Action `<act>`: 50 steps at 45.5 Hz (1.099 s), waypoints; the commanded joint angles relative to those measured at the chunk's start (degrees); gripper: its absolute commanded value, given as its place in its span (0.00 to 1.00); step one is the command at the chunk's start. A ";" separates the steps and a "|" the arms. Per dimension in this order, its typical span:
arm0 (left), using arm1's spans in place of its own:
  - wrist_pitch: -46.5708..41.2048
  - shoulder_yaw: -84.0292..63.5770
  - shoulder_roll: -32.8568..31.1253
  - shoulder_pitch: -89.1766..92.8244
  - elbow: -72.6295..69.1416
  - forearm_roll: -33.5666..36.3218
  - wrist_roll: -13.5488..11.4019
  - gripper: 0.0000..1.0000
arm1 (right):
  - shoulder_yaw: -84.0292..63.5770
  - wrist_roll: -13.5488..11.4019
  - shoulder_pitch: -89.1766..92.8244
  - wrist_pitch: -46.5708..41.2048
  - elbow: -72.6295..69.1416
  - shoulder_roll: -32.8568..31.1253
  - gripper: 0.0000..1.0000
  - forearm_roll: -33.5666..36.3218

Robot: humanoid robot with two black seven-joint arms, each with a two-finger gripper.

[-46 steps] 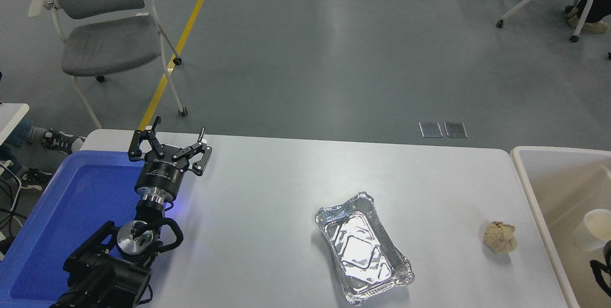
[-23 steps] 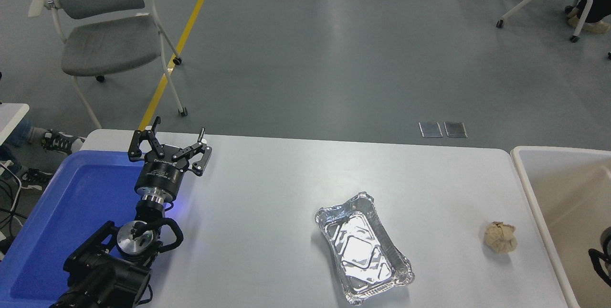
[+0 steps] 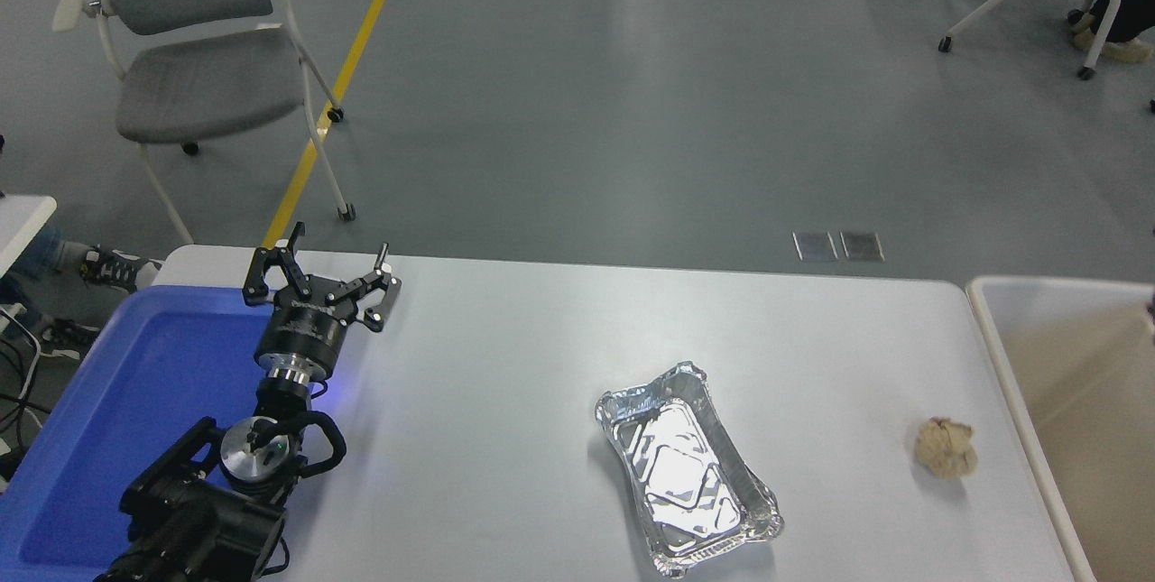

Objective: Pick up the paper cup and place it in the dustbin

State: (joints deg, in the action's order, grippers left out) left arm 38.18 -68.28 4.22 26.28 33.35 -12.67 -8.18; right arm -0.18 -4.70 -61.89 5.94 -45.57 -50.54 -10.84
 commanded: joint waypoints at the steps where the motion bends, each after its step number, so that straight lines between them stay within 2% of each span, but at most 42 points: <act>1: 0.05 0.08 0.00 0.00 0.05 0.01 0.09 0.99 | -18.25 -1.89 -20.00 -0.58 -20.42 -7.20 1.00 -9.89; 7: 0.05 0.08 0.00 0.00 0.05 0.01 0.09 0.99 | -37.84 -1.63 -36.08 -0.75 -27.46 -5.98 1.00 -13.42; 12: 0.05 0.08 0.00 0.00 0.05 0.10 0.09 0.99 | -54.72 -0.40 -49.97 -0.58 -33.17 0.52 1.00 -12.89; 18: 0.05 0.08 0.00 0.00 -0.04 0.01 0.09 0.99 | -70.38 4.52 -62.81 -0.66 -41.52 6.68 1.00 -12.80; 19: 0.05 0.08 0.00 0.00 0.05 0.01 0.09 0.99 | -73.70 6.01 -65.87 -0.75 -43.70 8.69 1.00 -12.71; 26: 0.05 -0.01 0.00 0.00 0.05 0.01 0.09 0.99 | -79.26 8.57 -74.42 -3.73 -49.70 12.39 1.00 -12.36; 35: -0.04 -0.01 0.00 0.00 -0.04 0.10 0.09 0.99 | -80.06 11.20 -81.28 -20.69 -52.51 16.88 1.00 -8.68; 42: -0.04 -0.01 0.00 0.00 0.05 0.10 0.09 0.99 | -77.78 11.38 -82.69 -29.39 -52.96 20.48 1.00 -1.82; 50: 0.05 -0.01 0.09 0.00 0.05 0.10 0.09 0.99 | -73.12 11.21 -82.69 -35.47 -54.43 21.36 1.00 -1.72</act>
State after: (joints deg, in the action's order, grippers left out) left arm 38.16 -68.29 4.24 26.28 33.38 -12.59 -8.09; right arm -76.24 5.86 -141.67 -19.45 -97.31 -32.17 -15.31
